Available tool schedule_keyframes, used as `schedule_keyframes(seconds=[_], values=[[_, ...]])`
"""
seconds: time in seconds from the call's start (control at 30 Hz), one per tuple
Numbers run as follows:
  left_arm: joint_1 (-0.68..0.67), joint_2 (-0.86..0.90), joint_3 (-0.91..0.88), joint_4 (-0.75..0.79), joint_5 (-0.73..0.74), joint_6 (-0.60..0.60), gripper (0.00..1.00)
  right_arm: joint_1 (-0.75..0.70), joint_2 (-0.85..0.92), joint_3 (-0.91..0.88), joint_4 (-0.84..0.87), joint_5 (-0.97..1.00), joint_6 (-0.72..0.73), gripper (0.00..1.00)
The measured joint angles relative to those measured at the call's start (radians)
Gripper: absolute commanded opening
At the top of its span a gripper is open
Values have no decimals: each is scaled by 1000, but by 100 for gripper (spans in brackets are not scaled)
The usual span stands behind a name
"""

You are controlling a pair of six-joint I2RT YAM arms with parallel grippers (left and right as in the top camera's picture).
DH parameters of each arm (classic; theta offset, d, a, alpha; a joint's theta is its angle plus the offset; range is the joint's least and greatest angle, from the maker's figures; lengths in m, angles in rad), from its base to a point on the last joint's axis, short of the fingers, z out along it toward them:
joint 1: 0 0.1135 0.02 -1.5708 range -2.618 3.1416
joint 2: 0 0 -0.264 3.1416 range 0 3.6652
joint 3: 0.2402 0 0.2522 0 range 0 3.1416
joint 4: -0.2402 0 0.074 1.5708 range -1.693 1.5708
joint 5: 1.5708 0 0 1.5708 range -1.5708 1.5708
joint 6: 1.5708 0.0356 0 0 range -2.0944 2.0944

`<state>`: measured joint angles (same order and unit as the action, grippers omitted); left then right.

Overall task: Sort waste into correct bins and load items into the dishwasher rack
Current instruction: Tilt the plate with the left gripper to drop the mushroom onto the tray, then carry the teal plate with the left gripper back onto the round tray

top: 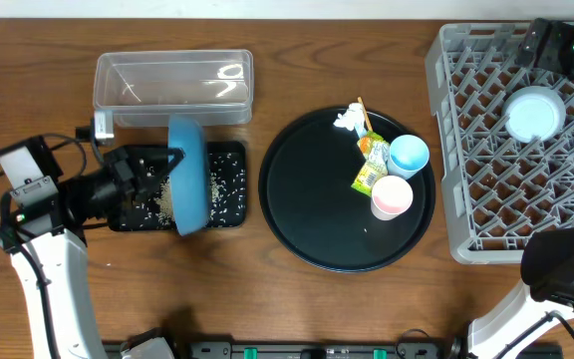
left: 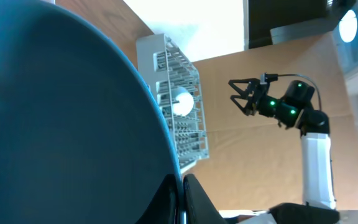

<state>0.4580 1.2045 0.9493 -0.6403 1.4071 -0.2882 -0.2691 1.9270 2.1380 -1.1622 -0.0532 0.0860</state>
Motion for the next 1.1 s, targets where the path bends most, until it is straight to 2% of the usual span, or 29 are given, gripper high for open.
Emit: schedule_keyframes(seconds=[0.3,0.77,0.9,1.1], values=[[43,5,-34,1,27,22,6,0,0,0,0,0,0,99],[28,-2,-34,88,30,53,6,0,0,0,0,0,0,99],[-34,-61,-35,129,5,53,6,0,0,0,0,0,0,99],[-233,-188,-35,128,-179,53,6,0,0,0,0,0,0,99]])
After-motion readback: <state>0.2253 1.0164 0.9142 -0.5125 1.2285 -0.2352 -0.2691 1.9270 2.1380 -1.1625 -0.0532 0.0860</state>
